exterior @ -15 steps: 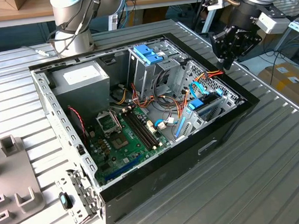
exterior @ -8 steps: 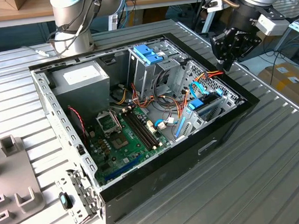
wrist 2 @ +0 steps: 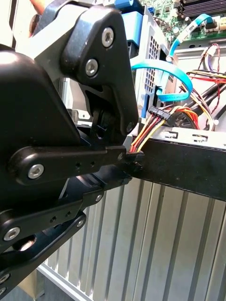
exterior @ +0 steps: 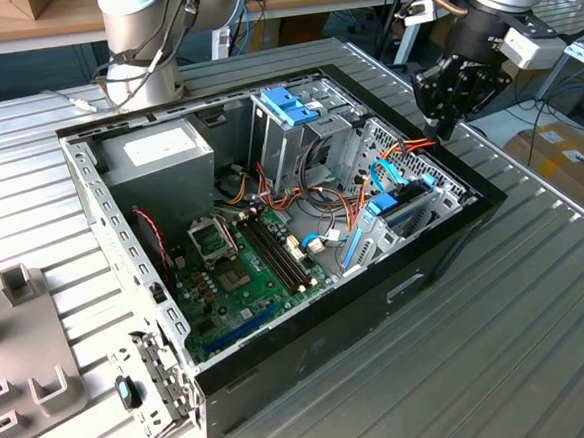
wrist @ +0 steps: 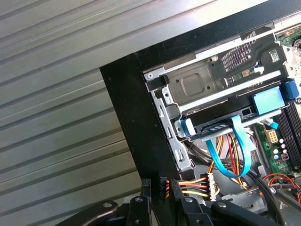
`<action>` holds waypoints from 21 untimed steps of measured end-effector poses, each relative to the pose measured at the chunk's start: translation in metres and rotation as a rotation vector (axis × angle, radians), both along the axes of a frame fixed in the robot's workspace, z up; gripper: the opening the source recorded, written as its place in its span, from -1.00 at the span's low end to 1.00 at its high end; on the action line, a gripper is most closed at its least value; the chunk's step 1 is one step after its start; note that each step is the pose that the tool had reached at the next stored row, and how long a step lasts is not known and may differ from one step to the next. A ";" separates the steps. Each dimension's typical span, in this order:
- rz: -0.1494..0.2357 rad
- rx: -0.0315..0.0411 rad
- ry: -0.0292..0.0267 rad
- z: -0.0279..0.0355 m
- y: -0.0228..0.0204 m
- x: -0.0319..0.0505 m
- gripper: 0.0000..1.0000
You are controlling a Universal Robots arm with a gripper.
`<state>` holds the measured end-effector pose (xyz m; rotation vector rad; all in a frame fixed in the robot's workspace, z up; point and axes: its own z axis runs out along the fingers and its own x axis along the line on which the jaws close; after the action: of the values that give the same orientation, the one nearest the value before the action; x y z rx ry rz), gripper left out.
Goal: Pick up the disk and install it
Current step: 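Insert the second disk wire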
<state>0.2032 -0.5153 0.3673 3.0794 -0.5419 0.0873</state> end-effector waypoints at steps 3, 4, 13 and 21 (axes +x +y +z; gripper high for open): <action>0.000 -0.0003 0.0000 0.0000 0.0000 0.0000 -0.41; 0.000 -0.0004 0.0000 0.0000 0.0000 0.0000 -0.41; 0.000 -0.0013 0.0000 0.0000 0.0000 0.0000 -0.58; 0.000 -0.0020 0.0000 0.0000 0.0000 0.0000 -0.68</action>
<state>0.2032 -0.5153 0.3674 3.0774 -0.5416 0.0878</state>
